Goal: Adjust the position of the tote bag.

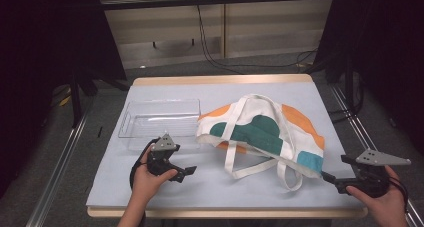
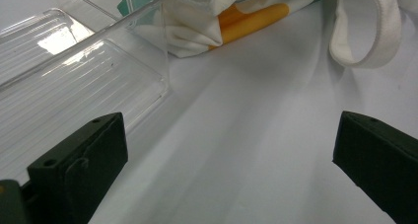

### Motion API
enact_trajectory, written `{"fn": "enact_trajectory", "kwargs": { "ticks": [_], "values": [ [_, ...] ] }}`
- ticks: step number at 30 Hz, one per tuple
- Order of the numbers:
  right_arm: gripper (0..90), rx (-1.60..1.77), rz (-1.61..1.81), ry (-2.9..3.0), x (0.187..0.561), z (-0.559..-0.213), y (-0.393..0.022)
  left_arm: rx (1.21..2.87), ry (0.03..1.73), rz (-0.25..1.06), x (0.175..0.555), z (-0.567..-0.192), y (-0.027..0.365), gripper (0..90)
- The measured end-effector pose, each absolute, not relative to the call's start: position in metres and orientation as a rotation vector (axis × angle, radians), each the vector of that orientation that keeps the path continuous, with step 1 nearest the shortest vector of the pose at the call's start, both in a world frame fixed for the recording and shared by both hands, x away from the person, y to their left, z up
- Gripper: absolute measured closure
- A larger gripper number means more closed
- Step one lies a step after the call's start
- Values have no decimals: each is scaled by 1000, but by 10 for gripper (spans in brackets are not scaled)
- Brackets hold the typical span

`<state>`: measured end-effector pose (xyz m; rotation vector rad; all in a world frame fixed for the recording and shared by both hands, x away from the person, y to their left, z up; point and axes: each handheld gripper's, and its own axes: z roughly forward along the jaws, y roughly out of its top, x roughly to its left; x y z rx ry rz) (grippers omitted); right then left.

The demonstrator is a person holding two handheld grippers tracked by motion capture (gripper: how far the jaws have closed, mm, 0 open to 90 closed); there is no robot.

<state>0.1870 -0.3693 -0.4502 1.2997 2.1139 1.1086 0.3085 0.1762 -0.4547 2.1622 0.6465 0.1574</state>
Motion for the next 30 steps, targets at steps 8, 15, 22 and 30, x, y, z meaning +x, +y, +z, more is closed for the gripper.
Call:
{"fn": "enact_trajectory", "kwargs": {
  "ticks": [8,15,22,30],
  "values": [
    [72,1289,1113,2109,187,-448,-367,2176,637,160,307,-455,174,1],
    [72,1278,1129,2106,184,-442,-365,2175,640,143,305,-454,168,1],
    [81,1243,1134,2121,182,-435,-356,2181,616,135,304,-451,160,1],
    [111,1184,1134,2175,188,-433,-339,2185,584,89,303,-452,145,1]
  ]
}}
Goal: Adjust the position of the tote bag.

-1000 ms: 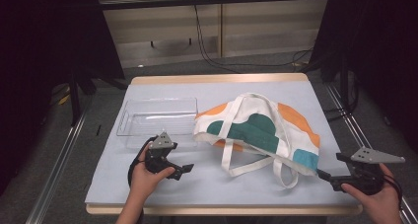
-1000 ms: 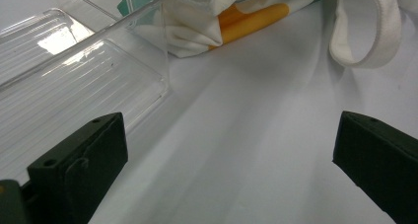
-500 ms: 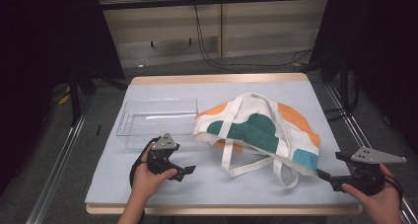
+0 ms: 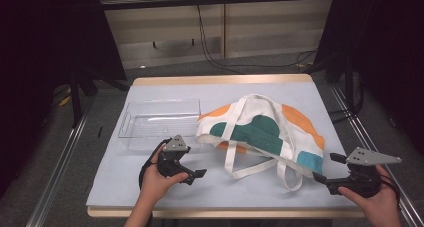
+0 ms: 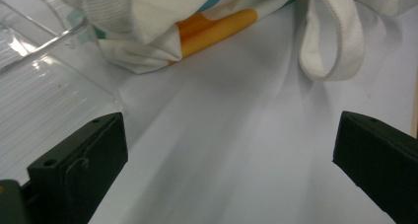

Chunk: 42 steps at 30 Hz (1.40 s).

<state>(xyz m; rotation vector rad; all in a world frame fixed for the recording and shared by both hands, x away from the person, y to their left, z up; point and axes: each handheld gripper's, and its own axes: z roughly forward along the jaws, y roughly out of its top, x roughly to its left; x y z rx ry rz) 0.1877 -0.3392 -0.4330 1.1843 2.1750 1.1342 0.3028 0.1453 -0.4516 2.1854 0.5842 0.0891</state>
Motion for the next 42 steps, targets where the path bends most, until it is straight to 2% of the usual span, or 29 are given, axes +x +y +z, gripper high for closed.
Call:
{"fn": "enact_trajectory", "kwargs": {
  "ticks": [7,9,24,36,42],
  "values": [
    [123,1145,1133,2202,194,-430,-328,2193,569,47,301,-454,135,3],
    [124,1143,1123,2210,196,-429,-325,2188,564,-2,301,-456,131,4],
    [144,1104,1141,2235,210,-413,-311,2163,505,-52,294,-453,114,7],
    [171,1058,1149,2254,220,-402,-297,2172,506,-43,295,-454,106,49],
    [198,1015,1149,2276,223,-400,-286,2154,506,-50,295,-451,105,113]
  ]
}}
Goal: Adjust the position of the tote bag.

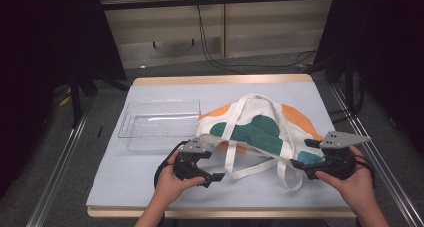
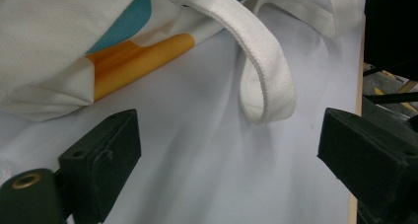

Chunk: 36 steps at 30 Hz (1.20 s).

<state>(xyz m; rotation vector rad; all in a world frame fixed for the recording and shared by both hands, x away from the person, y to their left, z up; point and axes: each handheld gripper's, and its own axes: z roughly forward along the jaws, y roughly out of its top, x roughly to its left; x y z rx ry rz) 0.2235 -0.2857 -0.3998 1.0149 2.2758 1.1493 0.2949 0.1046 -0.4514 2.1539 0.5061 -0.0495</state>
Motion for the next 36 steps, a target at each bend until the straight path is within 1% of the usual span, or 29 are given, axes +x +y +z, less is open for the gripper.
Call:
{"fn": "enact_trajectory", "kwargs": {
  "ticks": [5,8,12,13,17,19,20,21,23,24,26,27,28,29,30,31,33,36],
  "values": [
    [199,1000,1125,2288,224,-401,-282,2184,519,-21,295,-449,108,148],
    [197,1022,1130,2279,221,-406,-289,2167,528,-1,294,-445,115,170],
    [202,1041,1119,2284,218,-410,-294,2140,567,25,299,-441,125,225],
    [213,1048,1120,2281,218,-411,-295,2115,581,21,301,-441,127,229],
    [244,1024,1116,2289,220,-412,-291,2127,553,33,300,-438,123,255],
    [253,1016,1118,2293,221,-412,-291,2132,555,33,300,-437,121,260],
    [271,1014,1121,2297,223,-413,-288,2134,571,44,301,-436,121,277],
    [279,1012,1117,2295,224,-413,-288,2139,570,60,304,-436,124,279],
    [282,1005,1116,2298,224,-413,-287,2125,566,55,304,-436,125,280],
    [321,996,1116,2299,225,-413,-287,2112,554,44,304,-438,127,291],
    [328,990,1122,2301,225,-414,-286,2129,555,47,304,-440,126,300],
    [352,984,1122,2307,225,-414,-286,2131,553,44,303,-440,125,300],
    [352,984,1122,2307,225,-414,-286,2121,550,26,302,-441,124,300],
    [408,970,1131,2311,226,-413,-285,2132,541,25,301,-440,119,300],
    [408,970,1131,2311,226,-413,-285,2132,541,25,301,-440,119,297],
    [438,962,1139,2301,226,-411,-285,2141,531,22,301,-439,115,295],
    [467,958,1144,2304,227,-408,-285,2135,528,18,301,-438,113,294],
    [491,944,1140,2305,228,-403,-285,2132,518,7,301,-437,110,276]
  ]
}}
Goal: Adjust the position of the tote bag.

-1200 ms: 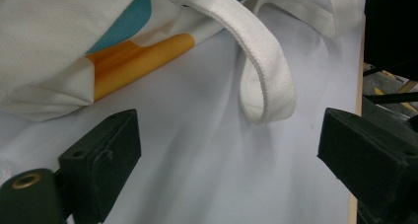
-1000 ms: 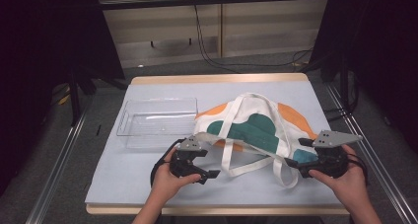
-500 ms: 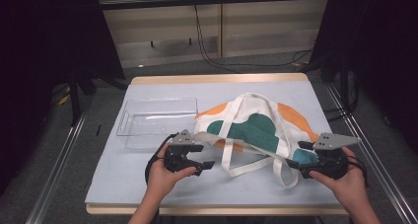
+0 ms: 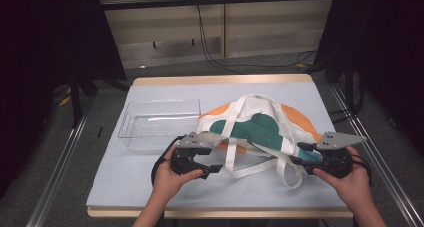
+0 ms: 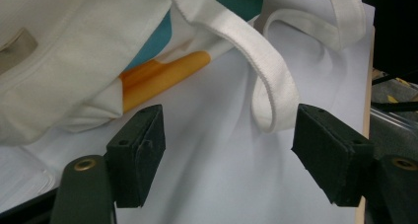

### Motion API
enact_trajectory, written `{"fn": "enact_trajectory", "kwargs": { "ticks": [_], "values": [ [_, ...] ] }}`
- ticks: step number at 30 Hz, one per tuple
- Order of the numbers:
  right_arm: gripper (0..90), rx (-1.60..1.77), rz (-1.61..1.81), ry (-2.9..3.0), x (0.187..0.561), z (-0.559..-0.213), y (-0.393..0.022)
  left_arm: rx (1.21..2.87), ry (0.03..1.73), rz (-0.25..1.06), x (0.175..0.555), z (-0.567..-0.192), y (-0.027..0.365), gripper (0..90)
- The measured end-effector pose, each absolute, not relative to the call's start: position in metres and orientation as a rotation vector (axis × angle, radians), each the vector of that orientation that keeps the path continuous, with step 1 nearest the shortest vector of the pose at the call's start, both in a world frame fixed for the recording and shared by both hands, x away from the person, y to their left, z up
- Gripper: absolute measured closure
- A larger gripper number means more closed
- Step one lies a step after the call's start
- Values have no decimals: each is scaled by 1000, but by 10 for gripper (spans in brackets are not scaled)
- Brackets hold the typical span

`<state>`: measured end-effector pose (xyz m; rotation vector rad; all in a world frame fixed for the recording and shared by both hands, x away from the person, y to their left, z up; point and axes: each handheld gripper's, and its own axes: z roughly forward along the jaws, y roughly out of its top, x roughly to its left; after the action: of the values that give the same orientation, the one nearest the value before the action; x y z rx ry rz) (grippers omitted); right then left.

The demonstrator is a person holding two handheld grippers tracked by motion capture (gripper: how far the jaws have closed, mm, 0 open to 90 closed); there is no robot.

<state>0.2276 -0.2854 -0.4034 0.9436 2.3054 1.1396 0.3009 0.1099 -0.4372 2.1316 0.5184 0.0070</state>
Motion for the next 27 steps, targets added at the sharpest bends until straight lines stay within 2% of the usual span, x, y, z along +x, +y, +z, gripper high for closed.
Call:
{"fn": "enact_trajectory", "kwargs": {
  "ticks": [6,9,16,17,21,22,27],
  "values": [
    [523,930,1142,2311,228,-399,-284,2125,497,-9,300,-436,102,277],
    [541,941,1157,2298,229,-395,-285,2131,466,-45,297,-436,93,321],
    [554,940,1171,2291,231,-388,-287,2156,450,-33,297,-435,81,347],
    [556,938,1174,2290,232,-386,-288,2155,451,-29,297,-435,81,383],
    [561,946,1185,2282,233,-384,-289,2133,444,-14,299,-433,80,429],
    [610,947,1183,2277,234,-382,-289,2143,442,5,298,-431,80,493],
    [613,958,1196,2262,235,-379,-291,2151,443,4,299,-430,78,551]
  ]
}}
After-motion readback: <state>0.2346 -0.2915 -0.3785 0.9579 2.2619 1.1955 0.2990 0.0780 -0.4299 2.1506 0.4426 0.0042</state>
